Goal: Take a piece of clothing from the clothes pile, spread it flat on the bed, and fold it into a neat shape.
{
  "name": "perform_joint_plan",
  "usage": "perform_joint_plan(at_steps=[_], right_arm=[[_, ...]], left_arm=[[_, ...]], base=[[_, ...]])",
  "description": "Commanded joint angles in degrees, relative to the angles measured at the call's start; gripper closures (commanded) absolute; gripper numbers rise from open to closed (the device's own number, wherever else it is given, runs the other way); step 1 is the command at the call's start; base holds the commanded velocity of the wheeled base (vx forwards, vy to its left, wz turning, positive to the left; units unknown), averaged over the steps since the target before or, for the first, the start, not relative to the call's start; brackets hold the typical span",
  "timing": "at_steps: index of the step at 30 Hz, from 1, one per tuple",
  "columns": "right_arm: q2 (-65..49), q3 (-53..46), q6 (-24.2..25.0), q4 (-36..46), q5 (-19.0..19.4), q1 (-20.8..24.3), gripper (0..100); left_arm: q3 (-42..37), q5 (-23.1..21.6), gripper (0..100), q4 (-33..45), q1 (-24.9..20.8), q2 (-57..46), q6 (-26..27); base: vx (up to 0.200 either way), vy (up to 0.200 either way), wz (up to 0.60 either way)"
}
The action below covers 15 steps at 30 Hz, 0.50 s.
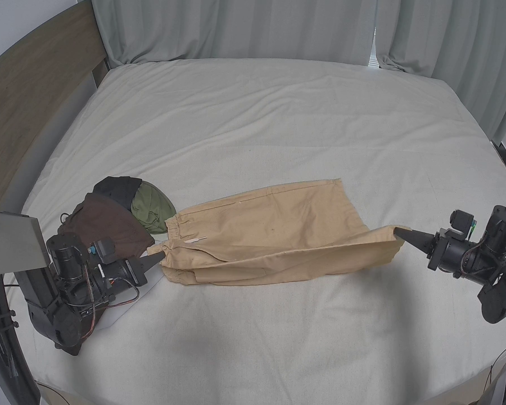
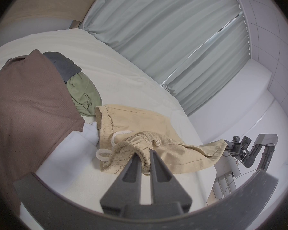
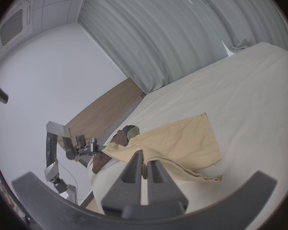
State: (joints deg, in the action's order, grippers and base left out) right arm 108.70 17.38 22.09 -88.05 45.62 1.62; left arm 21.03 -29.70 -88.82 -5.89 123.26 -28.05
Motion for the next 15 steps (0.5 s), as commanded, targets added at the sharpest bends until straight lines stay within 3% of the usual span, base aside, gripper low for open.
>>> perform_joint_plan(at_steps=[1, 9, 15], right_arm=[[3.44, 3.80, 1.82, -0.10, -1.94, 1.72, 100], [9.77, 10.21, 2.08, -0.10, -3.08, 1.98, 100], [11.09, 16.10, 5.33, 0.07, -3.17, 1.98, 100]], left_arm=[[1.03, 0.87, 100, -0.04, -0.18, -1.00, -1.30], [1.73, 0.96, 100, -0.04, -0.62, -1.35, -2.89], [1.73, 1.04, 100, -0.04, -0.79, -1.27, -2.97]], base=[[0.000, 0.000, 0.00], [0.000, 0.000, 0.00], [0.000, 0.000, 0.00]])
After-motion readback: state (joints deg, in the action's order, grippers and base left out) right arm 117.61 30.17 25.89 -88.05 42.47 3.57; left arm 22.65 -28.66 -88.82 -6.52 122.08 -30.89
